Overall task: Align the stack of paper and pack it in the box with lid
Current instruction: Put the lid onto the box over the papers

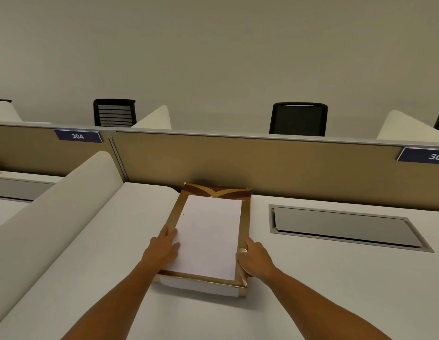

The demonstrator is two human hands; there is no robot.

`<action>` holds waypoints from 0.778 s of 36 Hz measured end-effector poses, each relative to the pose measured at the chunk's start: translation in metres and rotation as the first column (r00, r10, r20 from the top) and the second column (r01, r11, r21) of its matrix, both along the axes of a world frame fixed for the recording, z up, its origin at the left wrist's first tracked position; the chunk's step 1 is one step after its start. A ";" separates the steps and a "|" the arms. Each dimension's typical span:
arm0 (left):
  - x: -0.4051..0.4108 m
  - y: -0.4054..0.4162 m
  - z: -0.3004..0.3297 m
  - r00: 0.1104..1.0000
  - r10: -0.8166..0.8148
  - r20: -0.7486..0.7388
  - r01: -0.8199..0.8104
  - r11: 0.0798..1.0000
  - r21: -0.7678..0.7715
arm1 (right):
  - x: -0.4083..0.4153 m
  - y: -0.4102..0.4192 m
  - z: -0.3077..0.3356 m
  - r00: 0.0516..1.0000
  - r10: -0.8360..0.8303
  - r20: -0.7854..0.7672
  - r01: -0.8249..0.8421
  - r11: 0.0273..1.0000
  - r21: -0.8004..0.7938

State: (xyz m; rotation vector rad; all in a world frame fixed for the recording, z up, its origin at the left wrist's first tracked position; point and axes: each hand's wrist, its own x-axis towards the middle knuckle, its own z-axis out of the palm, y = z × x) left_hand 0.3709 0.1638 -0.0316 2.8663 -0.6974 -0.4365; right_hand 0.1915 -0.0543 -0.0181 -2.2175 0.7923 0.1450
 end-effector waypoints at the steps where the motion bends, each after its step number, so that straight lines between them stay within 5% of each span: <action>1: 0.001 -0.001 -0.001 1.000 0.005 -0.002 -0.005 1.000 0.008 | 0.002 -0.003 0.000 1.000 0.010 -0.012 -0.010 1.000 -0.013; 10: 0.003 -0.004 -0.018 0.998 0.054 0.008 -0.054 0.998 0.015 | 0.009 -0.014 -0.007 0.993 0.073 -0.094 -0.081 0.993 -0.088; 28: -0.008 0.002 -0.017 0.997 0.073 -0.019 -0.073 0.997 0.000 | -0.011 0.001 -0.004 0.996 0.036 -0.078 -0.030 0.997 0.075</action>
